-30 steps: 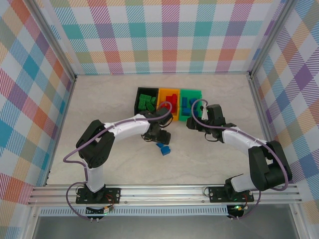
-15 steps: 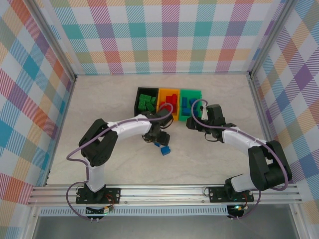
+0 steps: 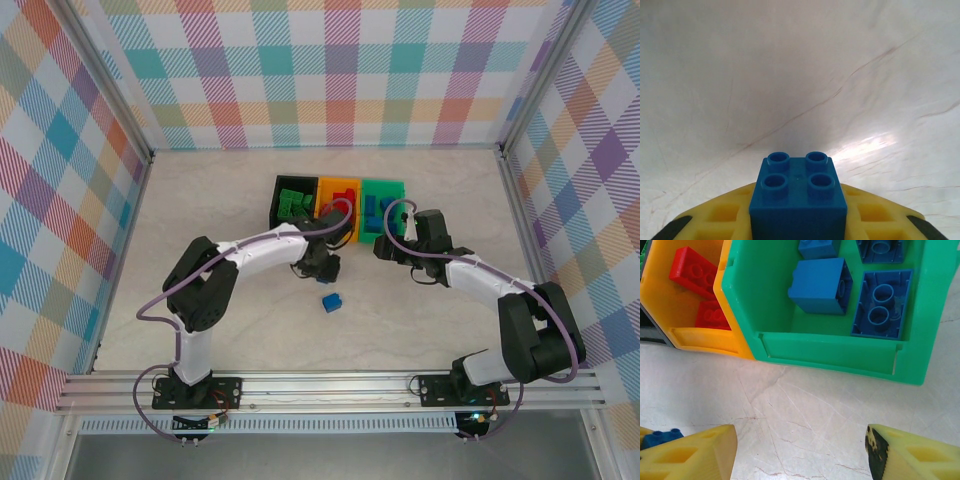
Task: Sort the legos into containers by color
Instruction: Pick up the lego from the center of the table, then place the lego in the container.
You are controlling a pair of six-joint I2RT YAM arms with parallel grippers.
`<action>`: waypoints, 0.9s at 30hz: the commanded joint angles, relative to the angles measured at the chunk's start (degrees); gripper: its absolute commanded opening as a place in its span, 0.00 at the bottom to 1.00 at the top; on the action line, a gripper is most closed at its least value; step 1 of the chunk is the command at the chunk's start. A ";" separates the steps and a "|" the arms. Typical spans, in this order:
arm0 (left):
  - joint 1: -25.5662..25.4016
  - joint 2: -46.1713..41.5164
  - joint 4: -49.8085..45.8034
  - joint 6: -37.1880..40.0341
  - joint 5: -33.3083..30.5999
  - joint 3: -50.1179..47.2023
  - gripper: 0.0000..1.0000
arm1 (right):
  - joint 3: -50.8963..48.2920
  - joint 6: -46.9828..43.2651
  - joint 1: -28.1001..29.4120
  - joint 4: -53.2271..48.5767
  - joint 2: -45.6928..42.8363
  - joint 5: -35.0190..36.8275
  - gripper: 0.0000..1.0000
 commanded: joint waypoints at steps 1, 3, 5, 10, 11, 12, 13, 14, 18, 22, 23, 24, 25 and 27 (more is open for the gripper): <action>-0.59 1.05 -0.60 0.91 -0.27 7.00 0.24 | -0.78 0.85 -0.11 1.73 -0.84 1.39 0.69; -0.58 2.58 0.09 1.07 0.20 11.08 0.24 | -0.50 0.86 -0.23 0.81 -1.08 3.20 0.69; -0.48 3.52 2.39 1.03 0.09 13.38 0.24 | -0.23 0.84 -0.23 -0.33 -1.32 5.29 0.70; 0.36 7.00 5.85 0.00 -0.71 20.19 0.25 | -0.67 2.50 -0.94 -1.97 -2.39 9.41 0.70; 0.51 7.86 6.44 -0.19 -0.79 21.73 0.25 | -0.62 2.74 -1.22 -2.29 -2.39 9.88 0.70; 0.61 8.70 7.03 -0.30 -0.77 23.07 0.25 | -0.55 2.87 -1.30 -2.59 -2.33 10.25 0.70; 0.84 9.75 7.63 -0.49 -0.70 24.77 0.25 | -0.50 3.07 -1.50 -2.86 -2.35 10.58 0.70; 1.08 11.07 7.98 -0.80 -0.25 26.69 0.25 | -0.47 3.23 -1.60 -2.92 -2.31 10.62 0.70; 1.58 16.41 9.19 -1.53 0.20 34.98 0.26 | -0.91 3.58 -1.59 -2.31 -2.70 9.66 0.70; 2.23 21.84 10.57 -1.74 -0.81 42.44 0.29 | -0.75 3.07 -1.59 -2.14 -2.66 9.00 0.70; 2.54 23.60 9.60 -2.12 -1.09 45.05 0.33 | -0.60 2.73 -1.60 -2.31 -2.82 8.99 0.71; 2.85 25.32 8.36 -2.63 -1.03 47.82 0.37 | -0.75 2.55 -1.63 -2.25 -3.04 9.12 0.71; 3.07 26.57 7.21 -3.22 -1.10 50.02 0.40 | -0.97 2.39 -1.67 -1.99 -3.37 9.17 0.71; 3.35 27.86 5.29 -3.60 -0.53 52.88 0.45 | -1.53 1.94 -1.59 -1.19 -3.88 8.56 0.71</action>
